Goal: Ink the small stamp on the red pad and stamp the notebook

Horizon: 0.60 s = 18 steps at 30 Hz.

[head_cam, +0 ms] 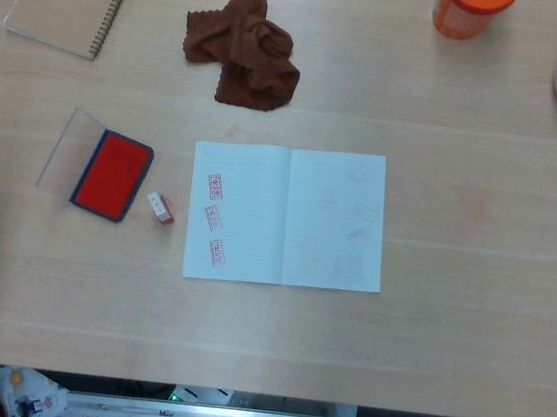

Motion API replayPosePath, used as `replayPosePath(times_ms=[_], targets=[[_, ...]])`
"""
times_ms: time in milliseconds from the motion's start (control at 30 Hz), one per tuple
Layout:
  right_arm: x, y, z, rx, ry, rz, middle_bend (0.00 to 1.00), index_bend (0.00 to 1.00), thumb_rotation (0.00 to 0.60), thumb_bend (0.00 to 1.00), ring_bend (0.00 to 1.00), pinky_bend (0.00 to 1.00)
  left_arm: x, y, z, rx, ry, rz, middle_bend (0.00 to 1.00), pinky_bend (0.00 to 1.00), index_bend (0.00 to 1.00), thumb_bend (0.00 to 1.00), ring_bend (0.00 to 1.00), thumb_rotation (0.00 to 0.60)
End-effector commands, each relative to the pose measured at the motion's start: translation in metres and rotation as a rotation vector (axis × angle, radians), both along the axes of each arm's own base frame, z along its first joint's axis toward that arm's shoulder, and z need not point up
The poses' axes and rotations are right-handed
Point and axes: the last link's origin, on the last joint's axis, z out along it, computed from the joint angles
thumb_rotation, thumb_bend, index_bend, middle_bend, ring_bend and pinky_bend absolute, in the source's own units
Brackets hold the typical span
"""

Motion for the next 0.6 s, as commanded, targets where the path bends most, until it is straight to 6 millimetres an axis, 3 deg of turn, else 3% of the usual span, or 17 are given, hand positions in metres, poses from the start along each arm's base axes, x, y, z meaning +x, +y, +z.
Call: replayPosePath(times_ms=[33,200,267,333,533,600], targets=[[0.001,-0.003,-0.002,0.01,-0.004,0.007,0.26,0.16,0.6,0.33,0.14,0.24,-0.001,-0.002,0.001,0.003,0.001,0.008,0.13,0.04,0.13,0.31,0.07,0.6],[0.005,-0.011,0.0,0.01,-0.005,0.028,0.26,0.16,0.6,0.33,0.14,0.24,0.0,-0.005,0.003,0.002,-0.001,-0.003,0.13,0.04,0.13,0.31,0.08,0.6],[0.008,-0.015,0.003,-0.007,0.006,0.04,0.26,0.16,0.6,0.33,0.14,0.24,0.001,-0.005,0.004,0.003,-0.002,-0.015,0.14,0.1,0.13,0.31,0.1,0.6],[0.011,-0.017,0.005,-0.016,0.007,0.048,0.26,0.16,0.6,0.33,0.14,0.24,0.002,-0.004,0.004,-0.001,-0.01,-0.028,0.15,0.23,0.13,0.31,0.15,0.6],[0.022,-0.027,0.011,-0.021,0.016,0.062,0.26,0.16,0.6,0.33,0.14,0.24,0.009,0.004,0.001,-0.036,-0.019,-0.079,0.2,0.27,0.13,0.31,0.2,0.6],[0.025,-0.031,0.012,-0.019,0.021,0.067,0.26,0.16,0.6,0.32,0.14,0.24,0.014,0.008,-0.001,-0.058,-0.023,-0.106,0.23,0.33,0.13,0.31,0.25,0.6]])
